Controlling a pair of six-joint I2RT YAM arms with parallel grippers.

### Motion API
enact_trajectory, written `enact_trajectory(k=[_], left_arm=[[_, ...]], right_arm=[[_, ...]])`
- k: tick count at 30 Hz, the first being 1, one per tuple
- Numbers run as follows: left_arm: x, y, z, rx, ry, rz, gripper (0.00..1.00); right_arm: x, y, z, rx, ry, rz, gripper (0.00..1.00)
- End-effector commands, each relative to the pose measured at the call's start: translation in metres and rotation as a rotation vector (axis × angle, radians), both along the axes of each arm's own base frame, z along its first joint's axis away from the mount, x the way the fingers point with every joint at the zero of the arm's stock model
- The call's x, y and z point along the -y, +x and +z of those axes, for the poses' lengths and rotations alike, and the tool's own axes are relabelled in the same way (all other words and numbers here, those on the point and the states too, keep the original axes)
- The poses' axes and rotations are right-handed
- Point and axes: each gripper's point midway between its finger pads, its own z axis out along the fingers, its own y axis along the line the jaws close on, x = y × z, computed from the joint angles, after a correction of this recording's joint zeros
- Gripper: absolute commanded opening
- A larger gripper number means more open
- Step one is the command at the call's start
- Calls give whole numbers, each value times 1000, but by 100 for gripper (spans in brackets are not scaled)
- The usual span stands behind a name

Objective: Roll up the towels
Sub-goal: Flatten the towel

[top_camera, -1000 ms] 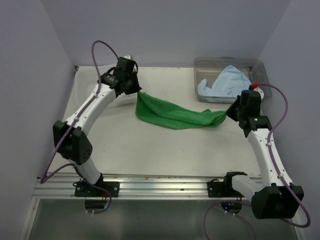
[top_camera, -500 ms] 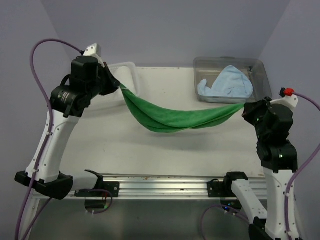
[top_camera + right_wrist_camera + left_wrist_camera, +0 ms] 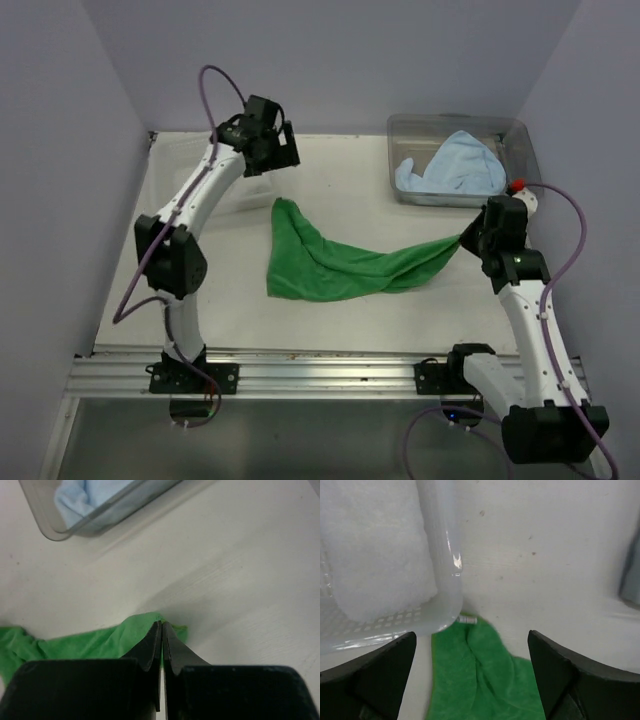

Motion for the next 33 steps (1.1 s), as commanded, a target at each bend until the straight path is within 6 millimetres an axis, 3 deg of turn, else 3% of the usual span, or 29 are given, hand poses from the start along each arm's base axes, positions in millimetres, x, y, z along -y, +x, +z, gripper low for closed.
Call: enact_trajectory(k=[1,3,4,5,6,7,8,9,10,12,13,16,18,25,33], left_arm=[[-12,5,-23,-75,107,15,98],[-12,-9,-21,-53,101,4,97],[-13,-21,-39,-75,105,-3,95],[-14,-35,-22,-36,84,-15,93],[-15,-48,-27,-48,73,-11,90],[-18,-72,-56,-121,77,-27,84],[-18,-90,-50,-115,55,-37,81],[-19,-106,-60,-146,38,-21,78],[-20,-137,-78,-202,32,-38,72],[-18,-166,-95,-254,5,-19,69],[-16,-191,-107,-290,10,-38,68],[-17,-220,-125,-350,4,9,64],[-12,-229,-128,-351,-30,23,61],[-9,-243,-185,-411,-78,86,49],[1,-236,-199,-401,-121,93,53]], right_arm=[[-1,13,3,59,15,-7,0],[-1,12,1,67,13,-2,0],[-1,10,-4,57,12,-4,0],[-1,9,-7,44,11,1,0],[-2,8,-12,30,15,5,0],[-3,7,-16,19,18,9,0],[-6,7,-18,13,28,22,0],[-7,5,-24,0,32,23,0],[-7,4,-28,-10,32,23,0],[-7,3,-34,-27,32,28,0],[-7,2,-36,-34,30,28,0],[-8,2,-38,-43,27,34,0],[-8,3,-36,-40,29,39,0],[-12,9,-36,-53,31,66,0],[-14,12,-40,-57,37,77,0]])
